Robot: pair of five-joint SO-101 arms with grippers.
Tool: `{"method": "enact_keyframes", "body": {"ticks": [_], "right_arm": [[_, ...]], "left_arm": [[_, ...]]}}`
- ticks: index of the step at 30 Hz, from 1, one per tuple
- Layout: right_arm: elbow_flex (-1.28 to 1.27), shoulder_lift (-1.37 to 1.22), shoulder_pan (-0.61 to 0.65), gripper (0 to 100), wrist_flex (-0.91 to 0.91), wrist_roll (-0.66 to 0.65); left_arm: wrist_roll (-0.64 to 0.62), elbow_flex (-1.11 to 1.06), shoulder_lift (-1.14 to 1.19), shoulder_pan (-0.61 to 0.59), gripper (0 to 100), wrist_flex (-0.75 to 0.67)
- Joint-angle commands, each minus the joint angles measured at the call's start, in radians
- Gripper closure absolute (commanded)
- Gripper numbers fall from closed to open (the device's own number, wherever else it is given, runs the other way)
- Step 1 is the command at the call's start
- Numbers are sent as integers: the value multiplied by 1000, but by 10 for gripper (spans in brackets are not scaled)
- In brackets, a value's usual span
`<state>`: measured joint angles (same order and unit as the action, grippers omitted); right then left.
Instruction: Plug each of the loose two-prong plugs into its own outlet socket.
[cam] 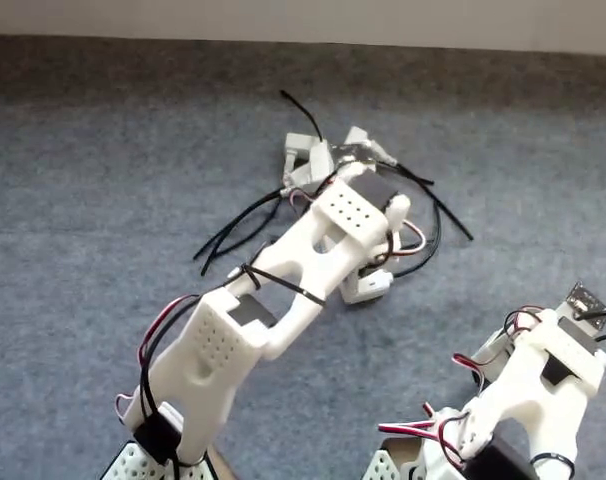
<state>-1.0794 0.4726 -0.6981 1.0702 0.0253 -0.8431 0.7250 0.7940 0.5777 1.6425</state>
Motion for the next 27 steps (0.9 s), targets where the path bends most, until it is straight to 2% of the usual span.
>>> {"method": "enact_keyframes", "body": {"ticks": [1, 6, 10, 18, 27], "right_arm": [[-1, -2, -4, 991, -13, 2], [-1, -2, -4, 991, -15, 2], [-15, -4, -4, 991, -54, 2], [-30, -2, -4, 991, -68, 2], [-31, -2, -4, 991, -68, 2]], "left_arm": [[183, 59, -13, -56, 858, 12], [371, 216, -13, -68, 774, 106], [534, 309, -13, -67, 716, 120], [905, 303, -5, -33, 706, 120], [1289, 111, -10, 56, 705, 120]]}}
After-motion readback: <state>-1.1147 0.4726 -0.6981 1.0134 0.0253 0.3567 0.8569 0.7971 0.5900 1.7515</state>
